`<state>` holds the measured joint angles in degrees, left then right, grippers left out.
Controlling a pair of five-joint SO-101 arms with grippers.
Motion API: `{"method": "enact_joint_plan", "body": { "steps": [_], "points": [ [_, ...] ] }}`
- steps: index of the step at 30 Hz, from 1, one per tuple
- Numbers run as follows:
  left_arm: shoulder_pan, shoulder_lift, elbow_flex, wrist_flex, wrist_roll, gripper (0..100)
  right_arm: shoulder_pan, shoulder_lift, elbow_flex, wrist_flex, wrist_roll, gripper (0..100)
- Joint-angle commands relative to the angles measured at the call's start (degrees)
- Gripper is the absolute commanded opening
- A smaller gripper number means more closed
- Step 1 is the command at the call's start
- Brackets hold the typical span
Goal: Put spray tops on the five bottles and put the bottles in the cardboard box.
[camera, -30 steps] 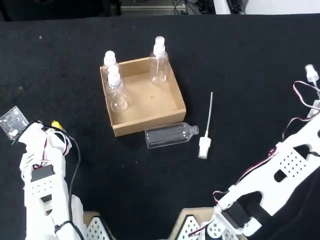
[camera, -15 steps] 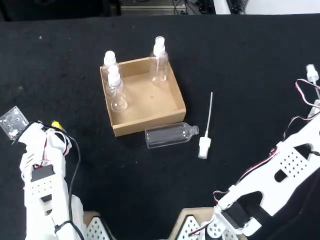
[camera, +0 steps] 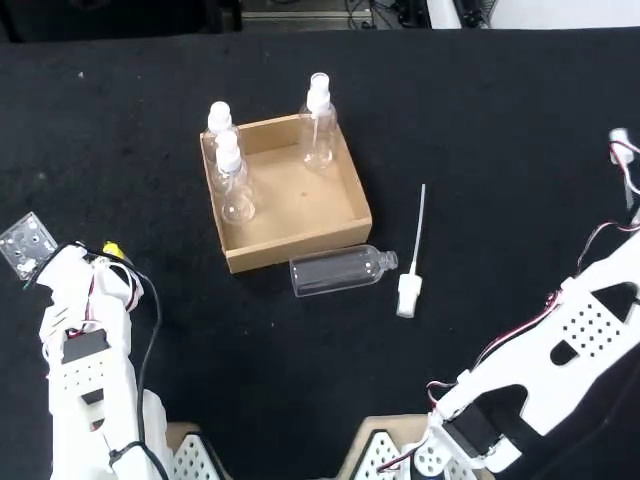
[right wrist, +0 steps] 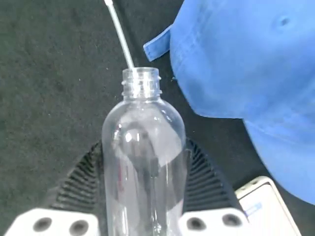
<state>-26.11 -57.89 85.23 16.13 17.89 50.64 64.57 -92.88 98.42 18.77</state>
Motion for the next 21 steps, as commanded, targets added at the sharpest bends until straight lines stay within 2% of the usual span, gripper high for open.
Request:
{"method": "enact_joint_plan", "body": {
  "steps": [1, 17, 21],
  "points": [
    [-0.7, -0.9, -0.9, -1.4, -0.2, 9, 1.2, -7.1, -2.8, 1.8, -0.3, 1.1],
    [-0.7, -0.9, -1.0, -1.4, -0.2, 9, 3.4, -26.6, -2.1, 3.1, -4.0, 1.1],
    [-0.7, -0.9, -1.0, -1.4, -0.2, 9, 3.4, -33.0, 4.4, 3.2, -4.1, 1.1]
  ]
}}
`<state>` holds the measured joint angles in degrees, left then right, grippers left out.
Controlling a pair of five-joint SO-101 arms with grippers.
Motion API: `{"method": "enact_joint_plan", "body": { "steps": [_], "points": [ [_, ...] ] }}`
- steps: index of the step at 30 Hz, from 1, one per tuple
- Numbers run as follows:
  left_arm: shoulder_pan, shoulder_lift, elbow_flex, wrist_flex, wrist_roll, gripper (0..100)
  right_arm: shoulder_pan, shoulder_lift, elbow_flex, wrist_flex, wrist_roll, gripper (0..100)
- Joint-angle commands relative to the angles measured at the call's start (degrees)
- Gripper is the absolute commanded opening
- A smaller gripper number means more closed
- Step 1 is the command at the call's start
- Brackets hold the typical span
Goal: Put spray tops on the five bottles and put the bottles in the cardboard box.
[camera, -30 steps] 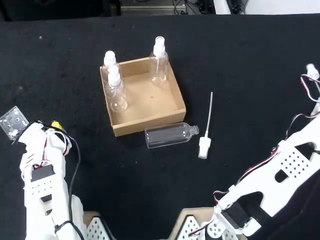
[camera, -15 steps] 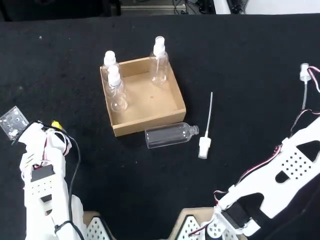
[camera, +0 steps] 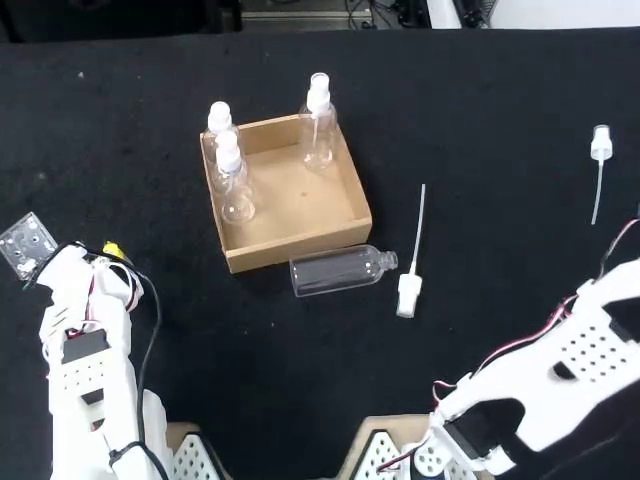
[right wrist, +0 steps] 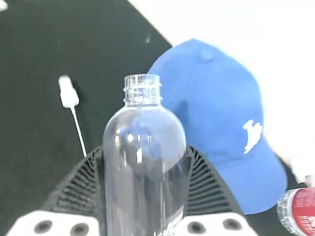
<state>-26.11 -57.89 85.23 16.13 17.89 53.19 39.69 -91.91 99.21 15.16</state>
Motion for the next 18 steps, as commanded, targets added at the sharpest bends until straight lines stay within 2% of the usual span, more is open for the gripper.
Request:
{"method": "enact_joint_plan", "body": {
  "steps": [1, 4, 10, 14, 18],
  "points": [
    [-0.7, -0.9, -1.0, -1.4, -0.2, 9, 0.9, -10.4, 6.4, 2.4, -0.5, 1.1],
    [-0.7, -0.9, -1.0, -1.4, -0.2, 9, 0.2, -19.1, 18.2, 2.3, -0.5, 1.1],
    [-0.7, -0.9, -0.7, -1.4, -0.2, 9, -6.0, -36.0, 41.3, -1.5, -2.2, 1.1],
    [-0.7, -0.9, -0.7, -1.4, -0.2, 9, -8.6, -44.6, 57.5, -11.0, -5.5, 1.1],
    [-0.7, -0.9, -0.7, -1.4, -0.2, 9, -10.8, -52.5, 78.8, -27.0, -7.5, 1.1]
  ]
}}
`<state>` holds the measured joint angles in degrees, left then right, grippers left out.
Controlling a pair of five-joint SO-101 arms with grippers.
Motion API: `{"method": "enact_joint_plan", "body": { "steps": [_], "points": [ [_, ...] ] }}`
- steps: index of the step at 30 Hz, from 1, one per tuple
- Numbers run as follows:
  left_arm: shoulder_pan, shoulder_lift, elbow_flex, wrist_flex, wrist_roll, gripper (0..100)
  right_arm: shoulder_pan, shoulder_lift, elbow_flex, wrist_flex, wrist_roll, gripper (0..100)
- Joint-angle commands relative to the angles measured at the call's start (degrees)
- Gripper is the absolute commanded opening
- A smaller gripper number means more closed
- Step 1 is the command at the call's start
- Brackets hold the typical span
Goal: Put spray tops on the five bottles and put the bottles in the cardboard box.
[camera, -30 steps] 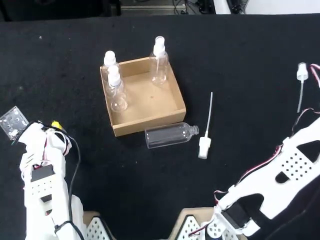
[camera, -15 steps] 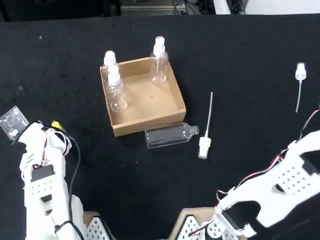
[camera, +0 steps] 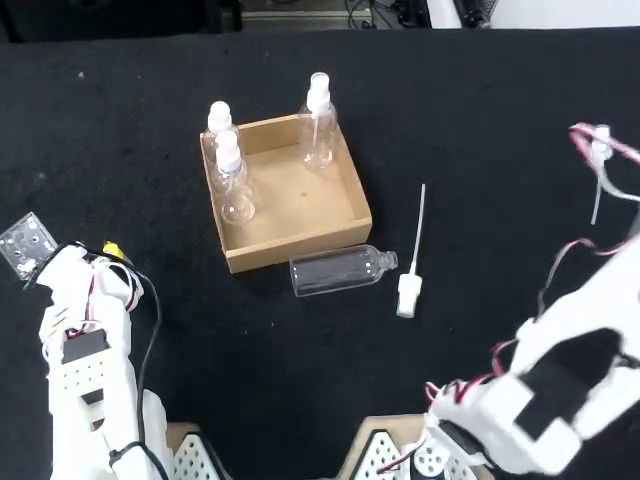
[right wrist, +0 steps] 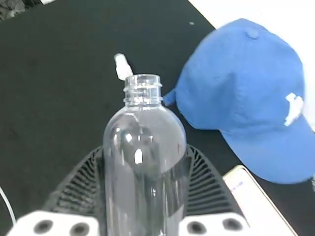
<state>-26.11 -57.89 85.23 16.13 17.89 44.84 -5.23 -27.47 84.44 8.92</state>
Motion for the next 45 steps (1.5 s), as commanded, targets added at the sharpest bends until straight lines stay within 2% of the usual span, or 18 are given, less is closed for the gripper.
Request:
{"method": "enact_joint_plan", "body": {
  "steps": [1, 10, 15, 18, 20, 28, 34, 38, 45],
  "points": [
    [-0.7, -0.9, -0.7, -1.4, -0.2, 9, -3.1, -9.7, 20.3, -17.2, -1.4, 1.1],
    [-0.7, -0.9, -0.7, -1.4, -0.2, 9, -10.7, -26.1, 72.2, -70.9, -1.0, 1.2],
    [-0.7, -0.9, -0.6, -1.4, -0.2, 9, -15.7, -25.7, 91.1, -102.0, -1.0, 1.5],
    [-0.7, -0.9, -0.6, -1.4, -0.2, 9, -17.8, -21.8, 97.1, -116.6, -1.1, 1.5],
    [-0.7, -0.9, -0.6, -1.4, -0.2, 9, -18.6, -17.8, 98.2, -122.2, -1.1, 1.5],
    [-0.7, -0.9, -0.6, -1.4, -0.2, 9, -22.3, 3.7, 92.5, -133.9, -1.1, 1.1],
    [-0.7, -0.9, -0.6, -1.4, -0.2, 9, -21.7, 22.3, 92.8, -166.7, -1.4, 1.1],
    [-0.7, -0.9, -0.6, -1.4, -0.2, 9, -21.5, 36.9, 89.6, -182.9, -1.4, 1.1],
    [-0.7, -0.9, -0.6, -1.4, -0.2, 9, -19.9, 49.5, 81.9, -184.7, -3.2, 1.1]
  ]
}}
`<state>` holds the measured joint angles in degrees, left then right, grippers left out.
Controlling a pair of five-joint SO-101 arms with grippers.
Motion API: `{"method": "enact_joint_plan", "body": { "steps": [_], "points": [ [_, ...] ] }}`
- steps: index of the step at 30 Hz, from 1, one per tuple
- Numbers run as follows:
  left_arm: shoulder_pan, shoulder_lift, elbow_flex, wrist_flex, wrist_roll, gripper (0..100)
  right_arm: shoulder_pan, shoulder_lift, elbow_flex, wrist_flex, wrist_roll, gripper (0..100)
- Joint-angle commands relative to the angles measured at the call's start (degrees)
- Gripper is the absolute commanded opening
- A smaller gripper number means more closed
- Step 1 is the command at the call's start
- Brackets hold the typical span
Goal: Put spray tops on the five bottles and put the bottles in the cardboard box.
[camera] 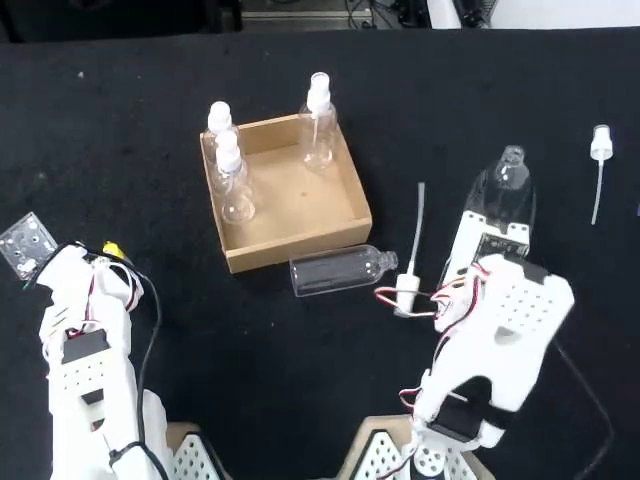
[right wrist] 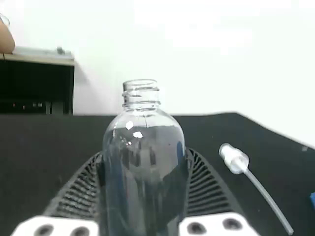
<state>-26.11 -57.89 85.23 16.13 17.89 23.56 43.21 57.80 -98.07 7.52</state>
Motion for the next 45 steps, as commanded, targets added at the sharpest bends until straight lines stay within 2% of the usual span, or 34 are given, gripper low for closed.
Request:
{"method": "enact_joint_plan", "body": {
  "steps": [1, 4, 17, 27, 32, 37, 45],
  "points": [
    [-0.7, -0.9, -0.7, -1.4, -0.2, 9, 1.7, 1.1, -3.1, -2.2, -3.9, 1.1],
    [-0.7, -0.9, -0.7, -1.4, -0.2, 9, 1.8, 1.0, -1.4, -2.4, -9.6, 1.5],
    [-0.7, -0.9, -0.8, -1.4, -0.2, 9, 2.6, 0.5, 2.0, -2.5, -10.4, 1.6],
    [-0.7, -0.9, -1.0, -1.4, -0.2, 9, 1.5, -17.5, 18.7, -2.4, -10.5, 1.6],
    [-0.7, -0.9, -0.7, -1.4, -0.2, 9, 2.4, -23.2, 21.1, -2.1, -10.2, 1.6],
    [-0.7, -0.9, -0.6, -1.4, -2.3, 9, 3.1, -19.6, 18.4, -1.4, -10.2, 1.2],
    [-0.7, -0.9, -0.5, -1.4, -3.3, 9, 7.8, -3.8, 3.6, -2.3, -10.5, 1.1]
  ]
}}
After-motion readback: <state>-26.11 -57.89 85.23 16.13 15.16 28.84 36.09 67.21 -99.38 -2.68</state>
